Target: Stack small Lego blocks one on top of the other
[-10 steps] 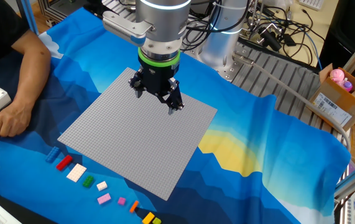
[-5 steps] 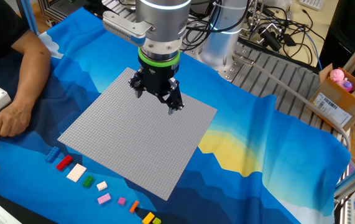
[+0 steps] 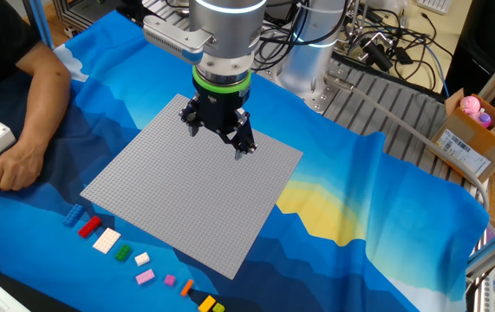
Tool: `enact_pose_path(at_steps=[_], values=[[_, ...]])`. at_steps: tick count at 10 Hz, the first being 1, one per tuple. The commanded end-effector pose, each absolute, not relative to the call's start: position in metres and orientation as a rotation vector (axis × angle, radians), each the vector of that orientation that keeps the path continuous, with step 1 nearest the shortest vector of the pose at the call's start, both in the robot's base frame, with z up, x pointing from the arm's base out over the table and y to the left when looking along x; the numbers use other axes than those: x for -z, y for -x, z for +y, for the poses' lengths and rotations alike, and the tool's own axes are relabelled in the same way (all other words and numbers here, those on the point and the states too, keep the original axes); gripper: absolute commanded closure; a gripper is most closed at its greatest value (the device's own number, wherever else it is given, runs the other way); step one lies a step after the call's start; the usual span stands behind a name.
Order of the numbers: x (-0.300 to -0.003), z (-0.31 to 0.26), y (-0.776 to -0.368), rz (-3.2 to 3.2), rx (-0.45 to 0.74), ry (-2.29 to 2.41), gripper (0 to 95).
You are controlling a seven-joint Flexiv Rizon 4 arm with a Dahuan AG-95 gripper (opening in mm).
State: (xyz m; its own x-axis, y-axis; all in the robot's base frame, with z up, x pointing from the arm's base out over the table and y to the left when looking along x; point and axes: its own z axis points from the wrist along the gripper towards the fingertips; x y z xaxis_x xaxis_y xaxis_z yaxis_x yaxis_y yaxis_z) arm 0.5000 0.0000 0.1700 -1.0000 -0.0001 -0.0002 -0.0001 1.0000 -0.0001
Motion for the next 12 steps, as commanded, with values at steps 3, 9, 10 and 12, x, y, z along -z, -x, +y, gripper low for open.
enact_pose_path(at_steps=[3,9,10,12], values=[[-0.1679,0.0012,-0.4963,3.109,-0.158,-0.086,95.0],[-0.1653,0.0025,-0.4917,3.108,-0.169,-0.048,95.0],[-0.1651,0.0026,-0.4917,3.108,-0.158,-0.051,95.0],[-0.1618,0.0038,-0.4931,3.108,-0.149,-0.050,95.0]])
